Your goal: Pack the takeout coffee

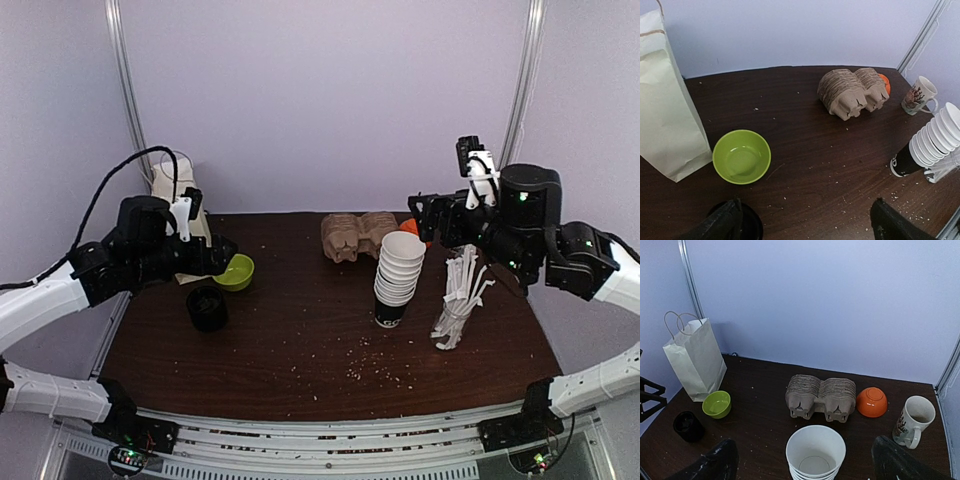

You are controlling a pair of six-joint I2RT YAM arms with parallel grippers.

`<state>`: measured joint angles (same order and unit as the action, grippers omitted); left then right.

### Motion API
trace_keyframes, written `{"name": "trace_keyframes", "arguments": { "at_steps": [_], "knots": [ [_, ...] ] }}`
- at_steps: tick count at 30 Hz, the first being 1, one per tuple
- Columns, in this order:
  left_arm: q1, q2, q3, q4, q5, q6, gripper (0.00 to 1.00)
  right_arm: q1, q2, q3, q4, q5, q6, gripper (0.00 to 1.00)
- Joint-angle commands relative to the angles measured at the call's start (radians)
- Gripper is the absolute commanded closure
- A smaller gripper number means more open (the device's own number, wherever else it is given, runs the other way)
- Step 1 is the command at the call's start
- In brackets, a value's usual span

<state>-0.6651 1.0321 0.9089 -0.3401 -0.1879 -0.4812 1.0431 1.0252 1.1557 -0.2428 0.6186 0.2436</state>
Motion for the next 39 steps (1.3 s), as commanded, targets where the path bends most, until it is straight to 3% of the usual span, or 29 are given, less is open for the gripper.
{"name": "trace_keyframes", "arguments": {
  "at_steps": [1, 10, 18, 24, 29, 39],
  "knots": [
    [0.001, 0.055, -0.010, 0.042, 0.163, -0.079, 0.09, -0.008, 0.115, 0.135, -0.259, -0.034, 0.042, 0.07],
    [-0.002, 0.143, -0.032, 0.219, 0.310, -0.111, 0.10, -0.094, 0.246, 0.295, -0.490, -0.177, 0.055, 0.28],
    [-0.020, 0.279, 0.033, 0.291, 0.387, -0.108, 0.11, -0.133, 0.377, 0.408, -0.620, -0.341, 0.024, 0.34],
    [-0.056, 0.393, 0.109, 0.316, 0.413, -0.128, 0.11, -0.174, 0.460, 0.452, -0.634, -0.369, 0.001, 0.40],
    [-0.091, 0.494, 0.187, 0.322, 0.439, -0.164, 0.12, -0.215, 0.488, 0.462, -0.636, -0.403, -0.018, 0.50],
    [-0.142, 0.635, 0.327, 0.365, 0.509, -0.245, 0.12, -0.240, 0.508, 0.440, -0.623, -0.465, -0.032, 0.56]
  ]
}}
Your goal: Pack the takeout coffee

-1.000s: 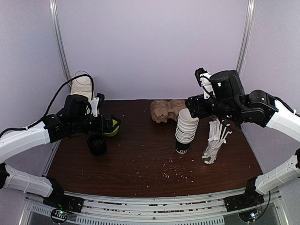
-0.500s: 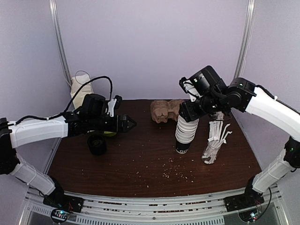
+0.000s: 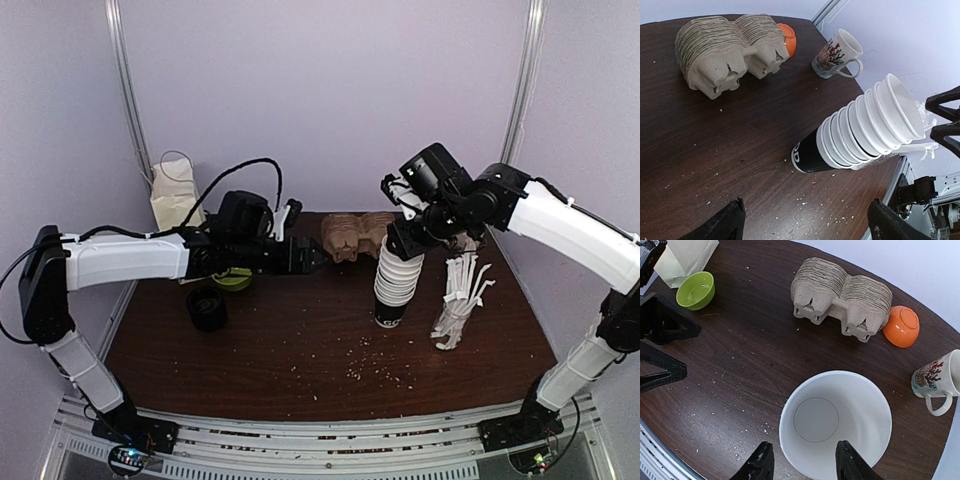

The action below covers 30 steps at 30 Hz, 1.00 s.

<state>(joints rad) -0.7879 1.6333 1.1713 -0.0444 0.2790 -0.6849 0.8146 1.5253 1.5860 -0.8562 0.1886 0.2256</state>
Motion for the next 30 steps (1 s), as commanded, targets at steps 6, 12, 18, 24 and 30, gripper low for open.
{"name": "trace_keyframes", "arguments": {
  "at_steps": [6, 12, 18, 24, 30],
  "knots": [
    [-0.050, 0.106, 0.144, 0.079, 0.053, -0.063, 0.12, -0.023, 0.015, -0.012, -0.003, -0.043, -0.019, 0.58],
    [-0.071, 0.175, 0.221, 0.078, 0.067, -0.078, 0.15, -0.029, 0.020, -0.021, 0.001, -0.056, -0.026, 0.61],
    [-0.078, 0.222, 0.271, 0.078, 0.082, -0.086, 0.15, -0.031, 0.034, -0.025, 0.003, -0.074, -0.036, 0.59],
    [-0.088, 0.258, 0.306, 0.078, 0.094, -0.091, 0.16, -0.032, 0.044, -0.030, 0.002, -0.069, -0.041, 0.62],
    [-0.090, 0.280, 0.323, 0.079, 0.101, -0.098, 0.18, -0.032, 0.048, -0.041, 0.000, -0.066, -0.047, 0.71]
  ]
}}
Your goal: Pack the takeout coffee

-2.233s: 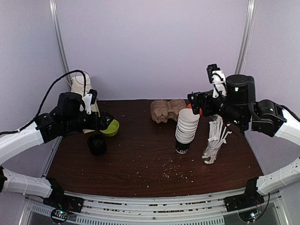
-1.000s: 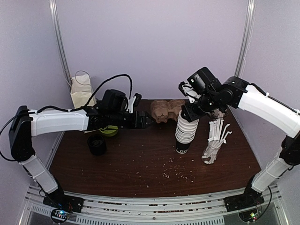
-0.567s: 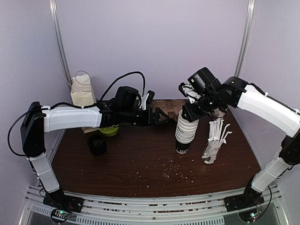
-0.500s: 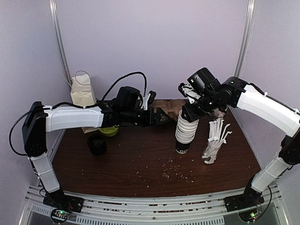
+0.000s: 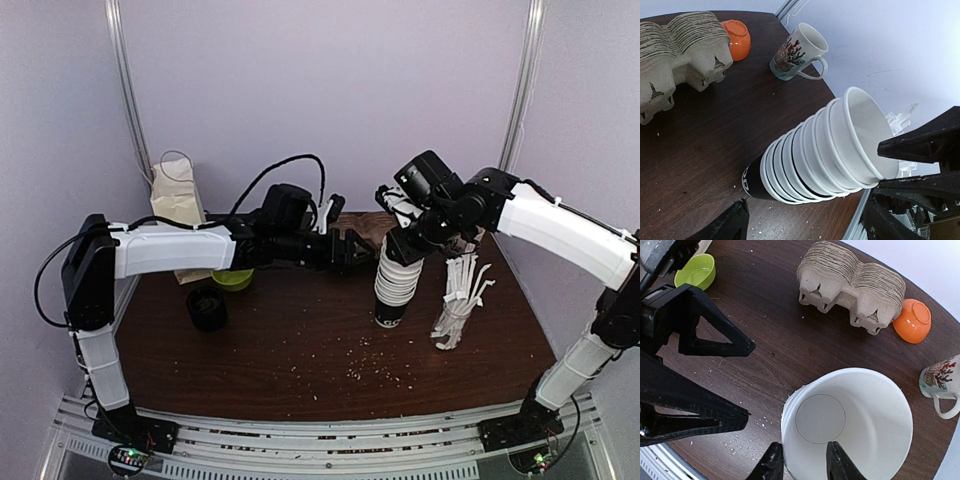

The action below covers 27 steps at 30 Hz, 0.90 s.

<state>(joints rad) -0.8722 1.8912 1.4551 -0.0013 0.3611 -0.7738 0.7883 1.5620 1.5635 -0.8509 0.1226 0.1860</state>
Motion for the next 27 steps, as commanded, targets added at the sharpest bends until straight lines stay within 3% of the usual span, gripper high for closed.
{"name": "trace_keyframes", "arguments": {
  "at_steps": [1, 17, 27],
  "knots": [
    [-0.007, 0.025, 0.042, 0.035, 0.019, -0.010, 0.18, -0.006, 0.012, -0.019, -0.006, 0.000, -0.008, 0.73],
    [-0.011, 0.071, 0.095, 0.037, 0.036, -0.021, 0.20, -0.005, 0.016, 0.001, -0.025, -0.031, -0.020, 1.00],
    [-0.017, 0.104, 0.150, 0.031, 0.050, -0.026, 0.20, -0.006, 0.024, 0.026, -0.035, -0.050, -0.029, 1.00]
  ]
}}
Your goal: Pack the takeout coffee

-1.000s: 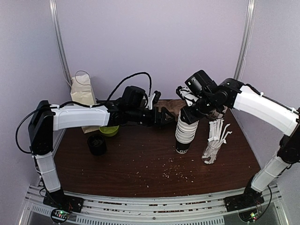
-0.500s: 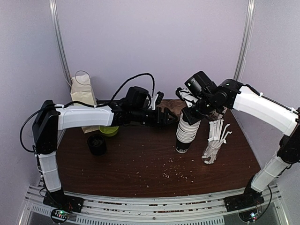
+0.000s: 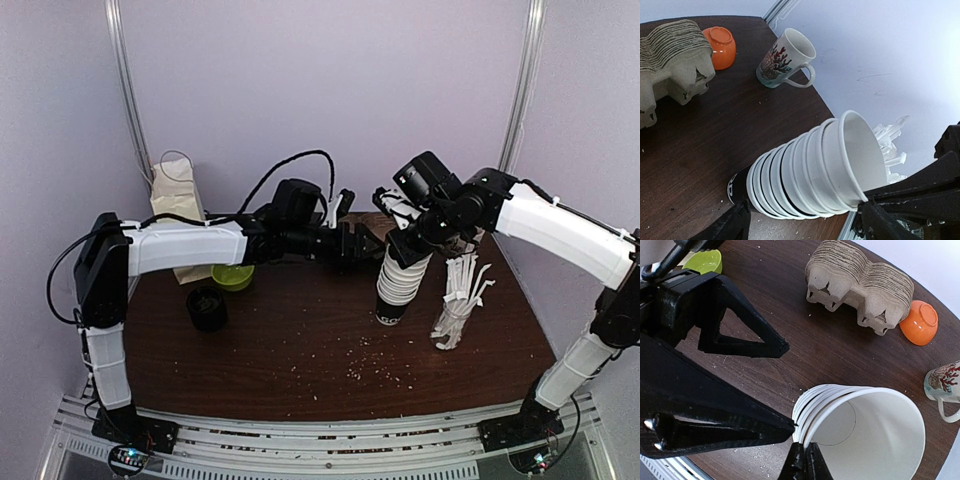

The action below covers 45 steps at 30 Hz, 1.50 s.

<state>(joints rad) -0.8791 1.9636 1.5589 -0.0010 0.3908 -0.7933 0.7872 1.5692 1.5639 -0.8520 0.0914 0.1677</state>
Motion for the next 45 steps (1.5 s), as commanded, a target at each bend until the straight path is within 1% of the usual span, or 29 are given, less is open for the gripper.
{"name": "trace_keyframes", "arguments": {
  "at_steps": [1, 7, 13, 20, 26, 33, 45],
  "knots": [
    [-0.011, 0.037, 0.054, 0.026, 0.021, -0.005, 0.20, -0.003, 0.017, 0.028, -0.035, -0.022, -0.013, 1.00],
    [-0.012, 0.059, 0.075, 0.009, 0.019, -0.002, 0.21, -0.004, 0.019, 0.029, -0.034, -0.024, -0.016, 1.00],
    [-0.012, 0.079, 0.089, -0.002, 0.020, 0.001, 0.25, -0.004, 0.027, 0.043, -0.032, -0.031, -0.020, 1.00],
    [-0.012, 0.099, 0.111, -0.018, 0.014, 0.006, 0.26, -0.005, 0.037, 0.054, -0.033, -0.050, -0.023, 1.00],
    [-0.012, 0.112, 0.127, -0.043, -0.009, 0.014, 0.31, -0.005, 0.038, 0.077, -0.037, -0.058, -0.024, 1.00],
    [-0.012, 0.124, 0.125, -0.053, -0.017, 0.012, 0.35, -0.004, 0.042, 0.121, -0.043, -0.039, -0.020, 1.00],
    [-0.012, 0.127, 0.115, -0.054, -0.012, 0.010, 0.36, -0.003, 0.035, 0.156, -0.062, 0.019, -0.017, 1.00]
  ]
}}
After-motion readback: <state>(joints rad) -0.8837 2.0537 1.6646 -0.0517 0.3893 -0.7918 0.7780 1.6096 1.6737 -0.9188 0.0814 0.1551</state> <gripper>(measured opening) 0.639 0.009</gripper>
